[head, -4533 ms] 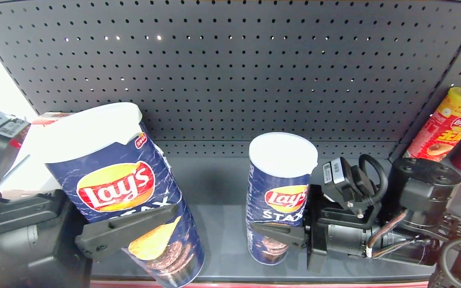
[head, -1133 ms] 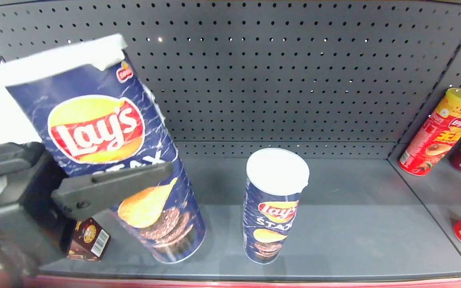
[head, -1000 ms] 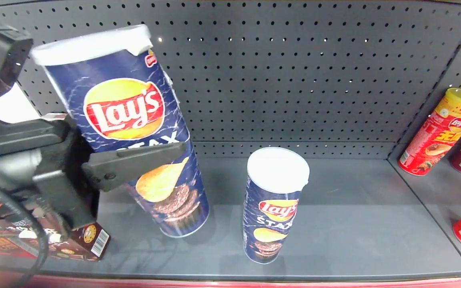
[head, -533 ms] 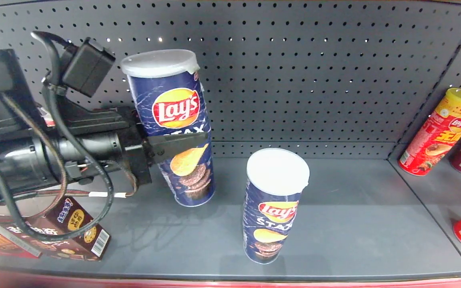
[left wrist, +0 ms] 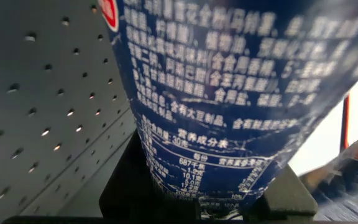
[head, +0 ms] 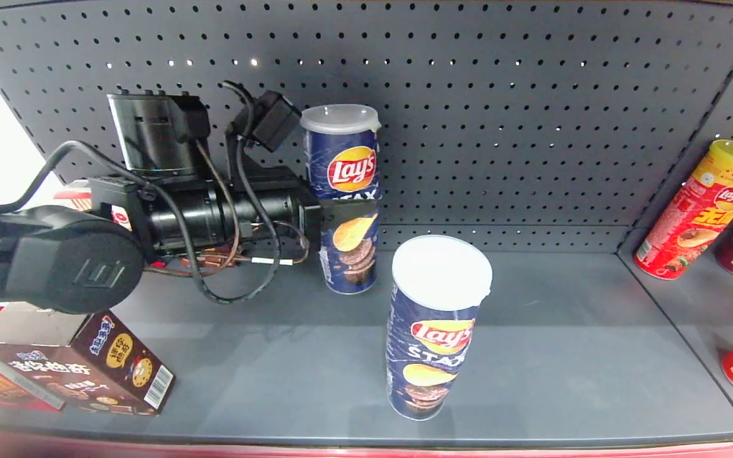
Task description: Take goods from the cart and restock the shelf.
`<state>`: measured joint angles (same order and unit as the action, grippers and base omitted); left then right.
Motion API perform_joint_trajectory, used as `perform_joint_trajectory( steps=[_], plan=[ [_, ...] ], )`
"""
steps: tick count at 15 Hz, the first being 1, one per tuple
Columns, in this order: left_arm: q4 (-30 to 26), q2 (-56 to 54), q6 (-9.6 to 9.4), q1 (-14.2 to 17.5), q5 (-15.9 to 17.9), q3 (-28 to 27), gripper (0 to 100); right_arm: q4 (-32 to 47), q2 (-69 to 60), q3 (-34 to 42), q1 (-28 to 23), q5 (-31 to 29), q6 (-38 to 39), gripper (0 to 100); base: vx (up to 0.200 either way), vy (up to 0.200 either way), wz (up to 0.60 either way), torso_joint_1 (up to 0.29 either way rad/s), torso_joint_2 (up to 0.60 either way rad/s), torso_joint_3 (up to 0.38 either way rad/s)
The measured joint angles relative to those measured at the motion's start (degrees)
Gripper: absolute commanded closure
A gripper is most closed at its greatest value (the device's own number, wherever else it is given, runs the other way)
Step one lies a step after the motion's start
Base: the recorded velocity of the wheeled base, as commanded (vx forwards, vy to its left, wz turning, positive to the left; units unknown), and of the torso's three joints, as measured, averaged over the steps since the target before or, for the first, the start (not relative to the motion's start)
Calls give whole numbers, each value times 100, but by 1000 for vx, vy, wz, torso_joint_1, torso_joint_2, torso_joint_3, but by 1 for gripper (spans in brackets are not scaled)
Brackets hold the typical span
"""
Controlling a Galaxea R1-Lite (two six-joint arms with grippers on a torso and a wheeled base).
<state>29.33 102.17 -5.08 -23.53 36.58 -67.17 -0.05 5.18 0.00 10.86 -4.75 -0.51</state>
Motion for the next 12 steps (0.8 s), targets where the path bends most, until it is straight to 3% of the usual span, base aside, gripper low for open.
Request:
perform_joint_trajectory(
  steps=[2, 12],
  plan=[
    [4, 338, 11, -34, 236, -258, 100, 0, 0, 0, 0, 0, -2, 0, 0, 0, 0, 0, 0, 0],
    [107, 1235, -52, -271, 269, -1023, 100, 0, 5, 0, 0, 0, 0, 0, 0, 0, 0, 0, 0, 0]
  ],
)
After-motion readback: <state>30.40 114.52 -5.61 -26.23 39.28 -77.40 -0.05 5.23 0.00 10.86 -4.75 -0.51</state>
